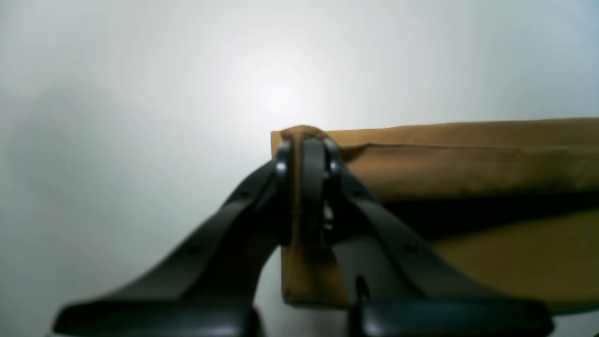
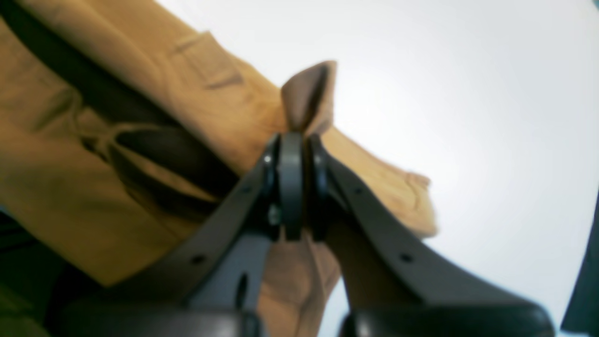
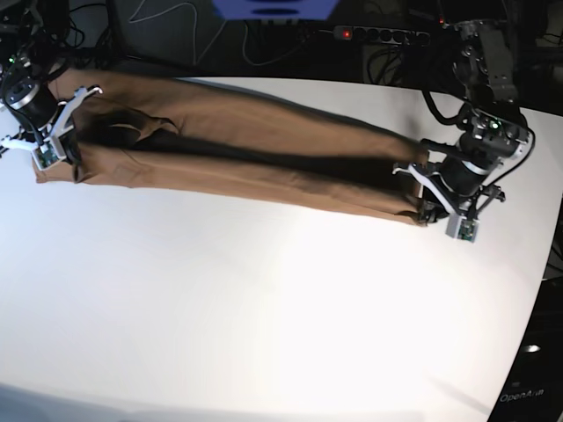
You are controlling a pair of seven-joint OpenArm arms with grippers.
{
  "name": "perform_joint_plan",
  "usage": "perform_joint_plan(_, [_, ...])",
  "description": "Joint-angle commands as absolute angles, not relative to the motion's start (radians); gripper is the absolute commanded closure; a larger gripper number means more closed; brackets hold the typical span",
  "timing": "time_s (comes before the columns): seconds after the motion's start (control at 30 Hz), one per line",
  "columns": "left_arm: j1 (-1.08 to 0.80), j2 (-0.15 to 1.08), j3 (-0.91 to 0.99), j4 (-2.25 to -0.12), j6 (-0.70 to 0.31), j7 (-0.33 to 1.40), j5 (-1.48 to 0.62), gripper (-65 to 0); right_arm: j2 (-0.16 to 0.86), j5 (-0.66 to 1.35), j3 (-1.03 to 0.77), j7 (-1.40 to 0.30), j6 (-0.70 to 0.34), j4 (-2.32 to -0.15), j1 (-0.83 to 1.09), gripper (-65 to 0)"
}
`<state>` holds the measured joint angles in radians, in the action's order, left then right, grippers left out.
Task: Fold the T-shirt properly
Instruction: 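Lay the hem down and pull the folded strip toward the robot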
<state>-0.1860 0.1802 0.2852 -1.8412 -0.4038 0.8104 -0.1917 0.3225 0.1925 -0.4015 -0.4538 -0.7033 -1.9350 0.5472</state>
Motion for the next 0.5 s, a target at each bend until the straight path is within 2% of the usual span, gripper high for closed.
perform_joint_plan(0.0, [-0.179,0.188,0.288,-1.857,-0.403,0.786,-0.2,-2.3,0.325,0.206,-0.412,-0.433,-0.698,-1.952,0.547,-0.1])
perform_joint_plan(0.47, [-0.177,0.189,0.286,-1.857,-0.403,0.786,-0.2,-2.3,0.254,0.206,-0.498,-0.43,-0.698,-1.954,0.596,-0.1])
